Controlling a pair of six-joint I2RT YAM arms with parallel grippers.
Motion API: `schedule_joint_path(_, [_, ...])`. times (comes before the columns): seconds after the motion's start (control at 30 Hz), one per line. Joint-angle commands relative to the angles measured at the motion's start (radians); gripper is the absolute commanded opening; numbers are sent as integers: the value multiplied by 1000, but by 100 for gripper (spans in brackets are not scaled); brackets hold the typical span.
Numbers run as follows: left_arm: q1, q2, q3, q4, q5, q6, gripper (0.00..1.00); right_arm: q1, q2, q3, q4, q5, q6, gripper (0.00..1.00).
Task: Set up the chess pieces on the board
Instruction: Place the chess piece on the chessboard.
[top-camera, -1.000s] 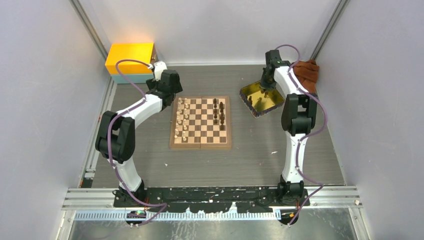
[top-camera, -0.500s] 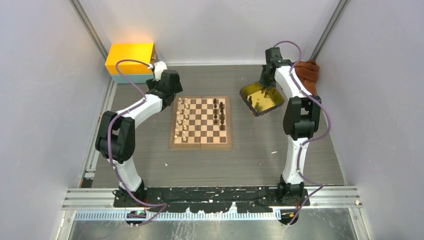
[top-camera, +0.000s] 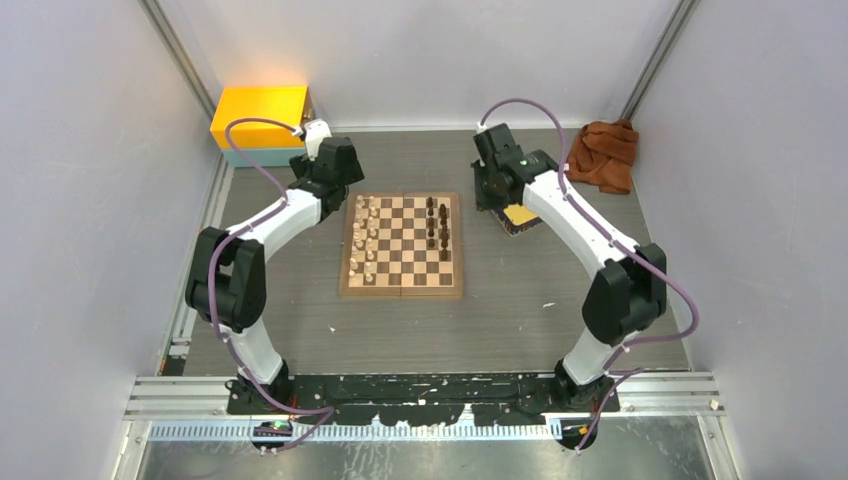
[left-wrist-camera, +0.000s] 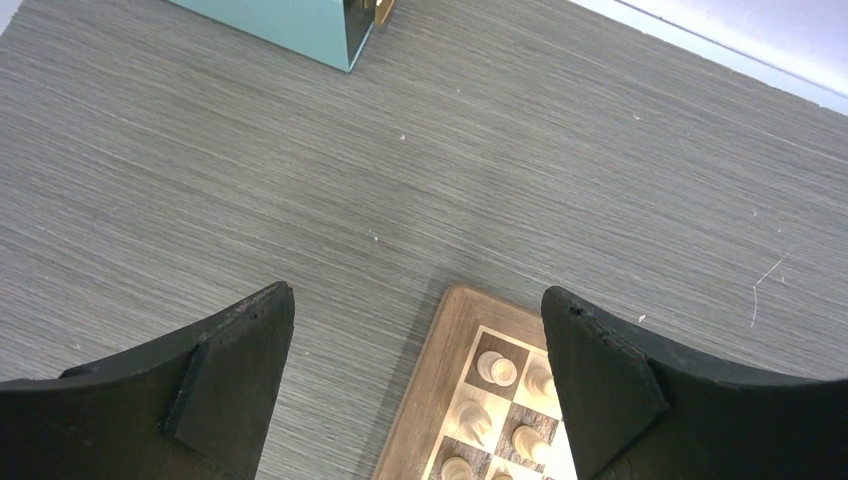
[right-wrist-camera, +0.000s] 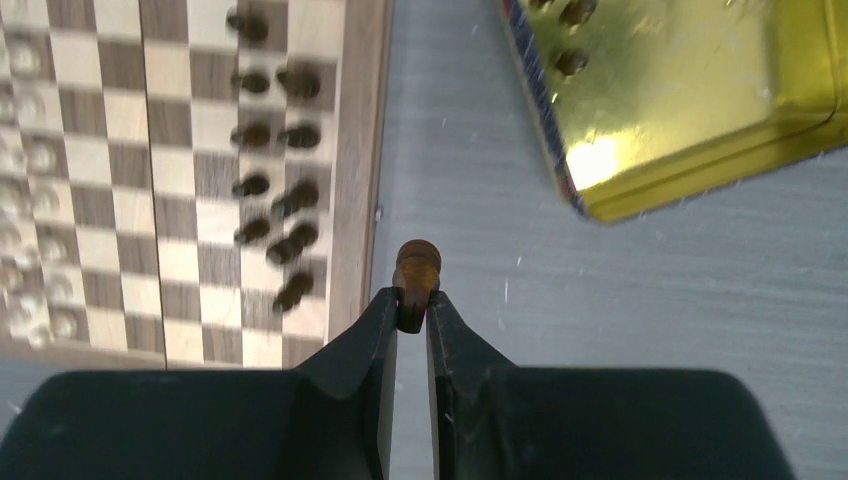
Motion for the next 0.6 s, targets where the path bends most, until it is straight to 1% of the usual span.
schedule_joint_path(0.0, [1, -63, -15, 38, -6, -19, 94, 85, -134, -91, -35, 53, 9, 1])
schedule_joint_path(0.23, [-2, -77, -20, 33, -8, -18, 94, 222, -193, -165, -63, 64, 57, 1])
schedule_joint_path(0.57, [-6, -100, -41, 30, -17, -17, 94, 331, -136, -198, -61, 64, 100, 1])
